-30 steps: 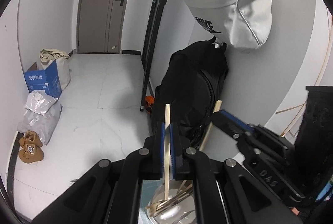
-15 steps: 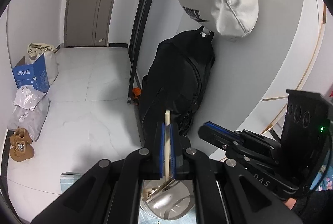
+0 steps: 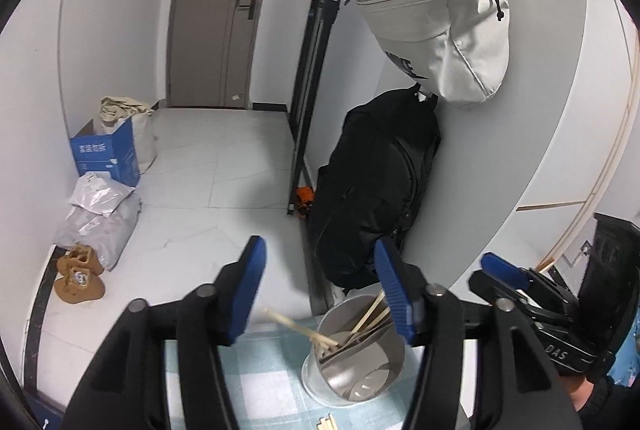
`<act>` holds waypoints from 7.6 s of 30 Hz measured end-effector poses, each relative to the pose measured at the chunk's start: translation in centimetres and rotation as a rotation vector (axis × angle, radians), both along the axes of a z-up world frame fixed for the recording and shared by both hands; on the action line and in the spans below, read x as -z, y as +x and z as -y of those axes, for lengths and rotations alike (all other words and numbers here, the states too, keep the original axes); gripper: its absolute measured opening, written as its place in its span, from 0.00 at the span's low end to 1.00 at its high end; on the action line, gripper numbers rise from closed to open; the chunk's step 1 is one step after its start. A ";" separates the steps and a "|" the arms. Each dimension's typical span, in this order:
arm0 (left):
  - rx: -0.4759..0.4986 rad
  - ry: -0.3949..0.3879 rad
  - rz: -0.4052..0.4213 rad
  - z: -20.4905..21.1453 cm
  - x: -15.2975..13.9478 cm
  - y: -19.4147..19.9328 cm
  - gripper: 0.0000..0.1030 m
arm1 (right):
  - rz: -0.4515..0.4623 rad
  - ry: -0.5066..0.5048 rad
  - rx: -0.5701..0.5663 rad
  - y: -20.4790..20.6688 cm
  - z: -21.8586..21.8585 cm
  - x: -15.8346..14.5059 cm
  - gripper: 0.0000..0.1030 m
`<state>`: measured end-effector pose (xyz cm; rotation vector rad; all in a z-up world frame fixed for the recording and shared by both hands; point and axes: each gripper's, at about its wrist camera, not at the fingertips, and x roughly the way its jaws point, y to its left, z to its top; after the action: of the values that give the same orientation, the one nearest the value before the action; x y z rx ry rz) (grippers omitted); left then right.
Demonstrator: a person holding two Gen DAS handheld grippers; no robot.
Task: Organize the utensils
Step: 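Lower both grippers back toward the chopstick bundle beside the holder, then close the right gripper on one chopstick from the bundle, then close the left gripper on one chopstick while the right gripper lifts its chopstick, then carry both held chopsticks up over the white utensil holder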
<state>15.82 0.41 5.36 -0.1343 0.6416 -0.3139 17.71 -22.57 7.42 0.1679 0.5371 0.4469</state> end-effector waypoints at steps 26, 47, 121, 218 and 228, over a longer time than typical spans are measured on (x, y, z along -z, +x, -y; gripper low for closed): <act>-0.113 0.070 0.064 0.5 1.7 -8.6 0.70 | 0.070 0.060 -0.023 -9.0 -1.3 -0.5 0.96; -0.125 0.154 0.031 1.5 9.7 -12.2 0.79 | -0.023 -0.010 -0.053 -13.2 -2.9 8.4 1.00; -0.357 -0.077 -0.338 -9.4 18.1 -8.6 0.79 | -0.637 -0.576 -0.077 -3.6 -15.4 21.2 0.06; -0.093 0.006 -0.165 -1.1 11.8 -10.5 0.03 | -0.183 0.076 -0.053 -12.0 -2.2 12.0 0.05; -0.144 -0.080 -0.032 -1.8 9.9 -11.3 0.03 | -0.144 0.055 -0.043 -12.6 -2.8 10.7 0.04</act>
<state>4.53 2.18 -4.56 -0.2612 0.6476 -0.1984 5.15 -19.77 -3.25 0.2423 0.6709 0.4944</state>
